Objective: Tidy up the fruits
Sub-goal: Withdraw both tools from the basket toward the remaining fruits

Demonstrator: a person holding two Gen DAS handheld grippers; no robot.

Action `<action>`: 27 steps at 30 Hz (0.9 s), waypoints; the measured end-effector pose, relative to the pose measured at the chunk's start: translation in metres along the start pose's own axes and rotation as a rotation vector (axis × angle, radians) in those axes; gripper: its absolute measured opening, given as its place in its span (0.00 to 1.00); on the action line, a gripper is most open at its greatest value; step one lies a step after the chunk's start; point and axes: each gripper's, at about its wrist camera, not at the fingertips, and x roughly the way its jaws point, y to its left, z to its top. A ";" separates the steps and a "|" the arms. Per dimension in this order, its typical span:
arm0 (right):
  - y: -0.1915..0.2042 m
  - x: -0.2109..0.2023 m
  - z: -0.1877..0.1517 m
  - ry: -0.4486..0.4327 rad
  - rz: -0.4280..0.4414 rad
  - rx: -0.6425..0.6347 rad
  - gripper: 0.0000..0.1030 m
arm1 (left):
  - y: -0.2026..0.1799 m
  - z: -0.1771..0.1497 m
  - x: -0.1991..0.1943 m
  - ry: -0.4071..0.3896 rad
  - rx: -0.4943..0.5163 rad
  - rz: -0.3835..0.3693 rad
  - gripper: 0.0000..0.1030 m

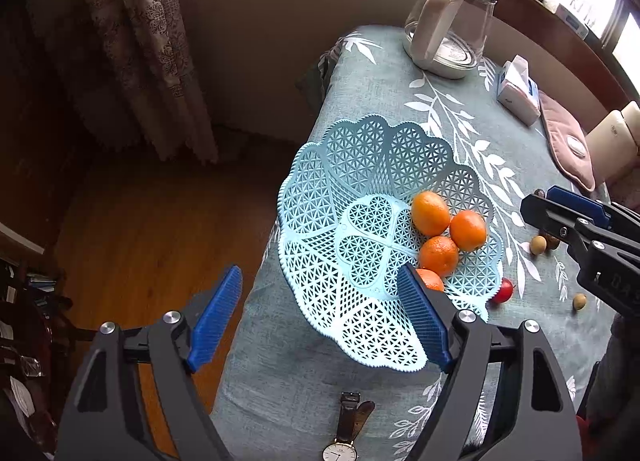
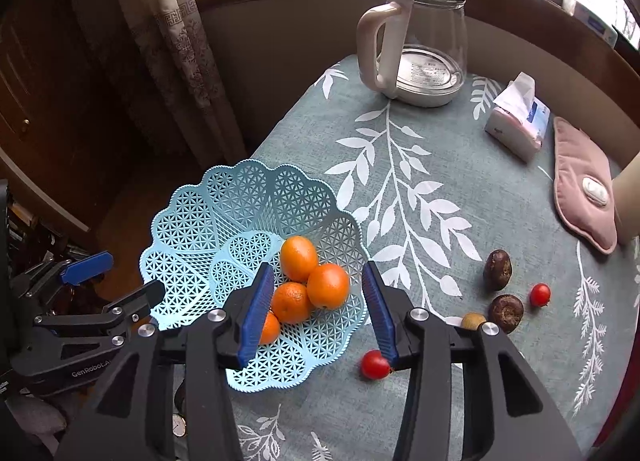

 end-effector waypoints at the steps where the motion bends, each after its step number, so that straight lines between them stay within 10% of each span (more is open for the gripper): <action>1: -0.001 0.000 -0.001 0.001 -0.001 0.004 0.45 | -0.002 0.001 -0.001 -0.002 0.003 -0.002 0.80; 19: -0.008 0.001 -0.005 0.010 -0.004 0.033 0.45 | -0.017 0.008 -0.006 -0.014 0.041 -0.010 0.81; 27: -0.026 -0.002 -0.011 0.010 -0.018 0.077 0.65 | -0.029 0.008 -0.004 -0.002 0.055 -0.017 0.84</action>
